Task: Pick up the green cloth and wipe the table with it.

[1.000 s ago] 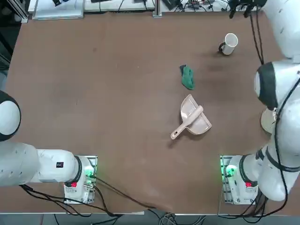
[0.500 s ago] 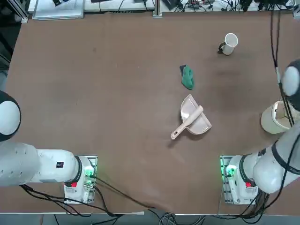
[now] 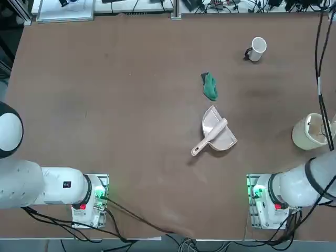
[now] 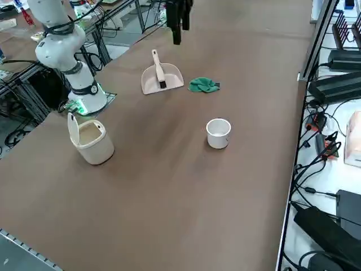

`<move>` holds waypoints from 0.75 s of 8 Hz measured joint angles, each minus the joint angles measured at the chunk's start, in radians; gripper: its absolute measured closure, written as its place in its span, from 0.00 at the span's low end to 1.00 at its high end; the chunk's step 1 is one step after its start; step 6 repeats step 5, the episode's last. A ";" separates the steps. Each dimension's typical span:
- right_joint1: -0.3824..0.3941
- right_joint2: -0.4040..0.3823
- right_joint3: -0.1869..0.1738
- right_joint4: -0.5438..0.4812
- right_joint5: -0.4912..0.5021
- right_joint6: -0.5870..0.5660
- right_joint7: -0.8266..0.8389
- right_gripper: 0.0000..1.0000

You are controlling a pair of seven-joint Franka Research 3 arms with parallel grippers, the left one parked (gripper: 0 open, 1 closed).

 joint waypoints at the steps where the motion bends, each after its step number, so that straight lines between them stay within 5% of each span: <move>1: -0.041 -0.029 0.044 -0.027 0.000 -0.001 0.002 0.00; 6: -0.063 -0.064 0.076 -0.056 -0.002 0.000 0.037 0.00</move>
